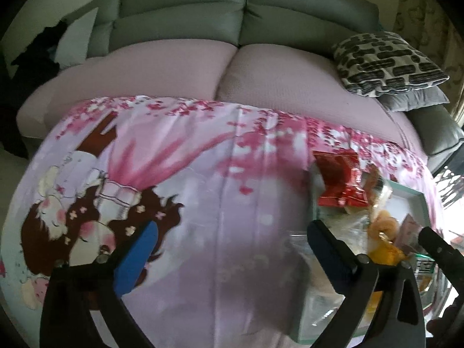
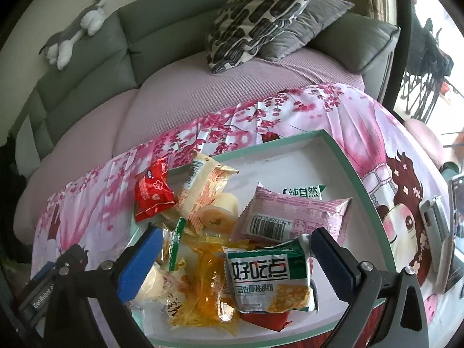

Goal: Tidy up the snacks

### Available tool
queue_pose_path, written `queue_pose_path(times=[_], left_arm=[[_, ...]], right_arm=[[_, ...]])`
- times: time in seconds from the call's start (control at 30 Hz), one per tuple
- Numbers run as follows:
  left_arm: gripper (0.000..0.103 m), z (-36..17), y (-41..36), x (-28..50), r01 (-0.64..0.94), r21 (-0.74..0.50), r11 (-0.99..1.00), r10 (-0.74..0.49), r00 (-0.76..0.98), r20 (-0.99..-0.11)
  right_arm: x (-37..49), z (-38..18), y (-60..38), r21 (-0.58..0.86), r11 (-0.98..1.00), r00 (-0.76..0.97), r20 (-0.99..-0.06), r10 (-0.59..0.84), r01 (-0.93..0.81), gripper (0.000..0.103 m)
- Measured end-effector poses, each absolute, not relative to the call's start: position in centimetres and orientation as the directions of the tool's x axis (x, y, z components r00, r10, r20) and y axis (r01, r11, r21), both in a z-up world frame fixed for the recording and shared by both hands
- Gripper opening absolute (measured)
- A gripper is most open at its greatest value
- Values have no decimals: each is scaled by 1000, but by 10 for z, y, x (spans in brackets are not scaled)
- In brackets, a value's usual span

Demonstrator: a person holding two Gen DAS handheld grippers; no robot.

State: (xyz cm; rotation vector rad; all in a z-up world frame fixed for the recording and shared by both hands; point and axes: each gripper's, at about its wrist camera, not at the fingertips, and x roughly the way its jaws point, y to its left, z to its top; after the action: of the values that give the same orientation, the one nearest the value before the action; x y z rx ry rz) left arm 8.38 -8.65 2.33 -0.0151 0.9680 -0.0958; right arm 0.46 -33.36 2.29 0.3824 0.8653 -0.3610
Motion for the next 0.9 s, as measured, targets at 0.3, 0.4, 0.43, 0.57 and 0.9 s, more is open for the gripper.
queue_pose_path(times=[0.3, 0.4, 0.43, 0.57, 0.9], left_arm=[[103, 31, -74, 80, 97, -56, 994, -102, 579, -809], [103, 37, -72, 73, 133, -43, 990, -114, 594, -796], [103, 39, -72, 71, 136, -41, 990, -115, 598, -793], [103, 44, -66, 63, 127, -31, 991, -102, 604, -790], [103, 47, -42, 32, 69, 26, 997, -19, 583, -812]], right_arm=[[5, 24, -323, 117, 888, 583, -790, -187, 444, 103], [3, 26, -321, 92, 890, 574, -793, -206, 446, 103], [1, 27, -320, 84, 889, 573, -791, -214, 449, 103], [-6, 38, -313, 68, 894, 586, -776, -231, 443, 103], [-32, 38, -284, 108, 911, 597, -784, -168, 398, 103]])
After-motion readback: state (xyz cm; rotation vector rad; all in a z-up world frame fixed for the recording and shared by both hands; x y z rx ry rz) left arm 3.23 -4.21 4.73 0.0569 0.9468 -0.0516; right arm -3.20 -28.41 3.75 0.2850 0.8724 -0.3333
